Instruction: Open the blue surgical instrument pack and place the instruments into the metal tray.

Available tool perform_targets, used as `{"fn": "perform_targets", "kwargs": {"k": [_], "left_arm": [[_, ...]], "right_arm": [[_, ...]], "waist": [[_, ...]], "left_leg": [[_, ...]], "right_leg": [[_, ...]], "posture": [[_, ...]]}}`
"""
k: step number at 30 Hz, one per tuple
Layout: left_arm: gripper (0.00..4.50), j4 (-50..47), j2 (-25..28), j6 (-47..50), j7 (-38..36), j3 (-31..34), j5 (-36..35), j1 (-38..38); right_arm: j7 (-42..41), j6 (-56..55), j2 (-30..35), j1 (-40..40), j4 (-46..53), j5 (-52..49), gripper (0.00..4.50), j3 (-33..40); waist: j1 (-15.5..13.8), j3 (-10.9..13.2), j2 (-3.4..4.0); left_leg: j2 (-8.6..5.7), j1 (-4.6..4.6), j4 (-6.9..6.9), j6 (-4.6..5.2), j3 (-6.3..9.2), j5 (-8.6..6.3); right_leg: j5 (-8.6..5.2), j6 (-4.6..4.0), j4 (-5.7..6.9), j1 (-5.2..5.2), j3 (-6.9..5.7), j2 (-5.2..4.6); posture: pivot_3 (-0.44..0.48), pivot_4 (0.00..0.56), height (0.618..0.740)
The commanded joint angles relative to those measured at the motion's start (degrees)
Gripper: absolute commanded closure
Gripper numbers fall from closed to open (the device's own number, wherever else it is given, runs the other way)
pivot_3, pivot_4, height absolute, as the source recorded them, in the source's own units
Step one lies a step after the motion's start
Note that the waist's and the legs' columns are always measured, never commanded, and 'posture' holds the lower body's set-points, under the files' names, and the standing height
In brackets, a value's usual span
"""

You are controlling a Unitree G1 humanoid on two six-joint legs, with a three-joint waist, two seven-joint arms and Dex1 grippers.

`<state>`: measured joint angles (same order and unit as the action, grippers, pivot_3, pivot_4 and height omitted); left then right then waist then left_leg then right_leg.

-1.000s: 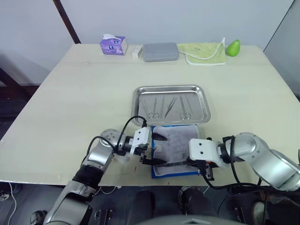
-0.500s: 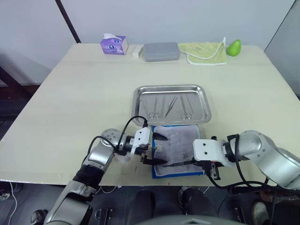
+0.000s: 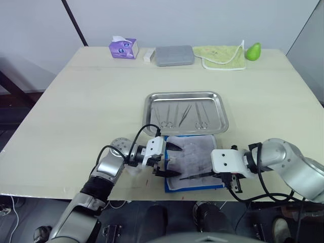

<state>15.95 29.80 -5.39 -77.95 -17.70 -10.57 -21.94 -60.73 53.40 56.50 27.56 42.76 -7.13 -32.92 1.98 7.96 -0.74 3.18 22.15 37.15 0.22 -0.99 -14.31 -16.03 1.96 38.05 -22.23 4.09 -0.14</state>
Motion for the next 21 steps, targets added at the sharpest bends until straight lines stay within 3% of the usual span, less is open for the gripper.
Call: {"fn": "perform_targets", "kwargs": {"k": [1, 13, 21], "left_arm": [[0.0, 4.3, 0.4, 1.3, 1.2, -2.0, 3.7, 1.4], [0.0, 2.9, 1.0, 1.3, 1.2, -2.1, 3.4, 2.5], [0.0, 3.5, 0.7, 1.1, 1.6, -2.1, 3.4, 2.2]], "right_arm": [[-0.1, -0.9, 1.4, 0.6, 2.4, -0.1, 4.44, 3.0], [-1.5, -5.4, 8.5, -6.5, 2.0, -1.7, 4.44, 10.2], [-5.3, -12.2, 16.4, -14.1, -1.9, -4.3, 4.44, 22.1]], "waist": [[0.0, 0.0, 0.0], [-0.1, 0.0, 0.02], [0.0, 0.0, 0.1]], "left_leg": [[0.0, 0.0, 0.0, 0.0, 0.0, 0.0], [0.03, 0.01, -0.02, 0.0, 0.02, 0.0], [0.01, 0.23, -0.05, 0.0, -0.06, 0.0]], "right_leg": [[0.0, 0.0, 0.0, 0.0, 0.0, 0.0], [0.0, 0.01, -0.06, -0.03, 0.0, -0.07], [0.0, 0.03, -0.07, -0.23, 0.03, -0.09]], "posture": [[0.0, 0.15, 0.74], [0.0, 0.15, 0.74], [0.0, 0.15, 0.74]]}}
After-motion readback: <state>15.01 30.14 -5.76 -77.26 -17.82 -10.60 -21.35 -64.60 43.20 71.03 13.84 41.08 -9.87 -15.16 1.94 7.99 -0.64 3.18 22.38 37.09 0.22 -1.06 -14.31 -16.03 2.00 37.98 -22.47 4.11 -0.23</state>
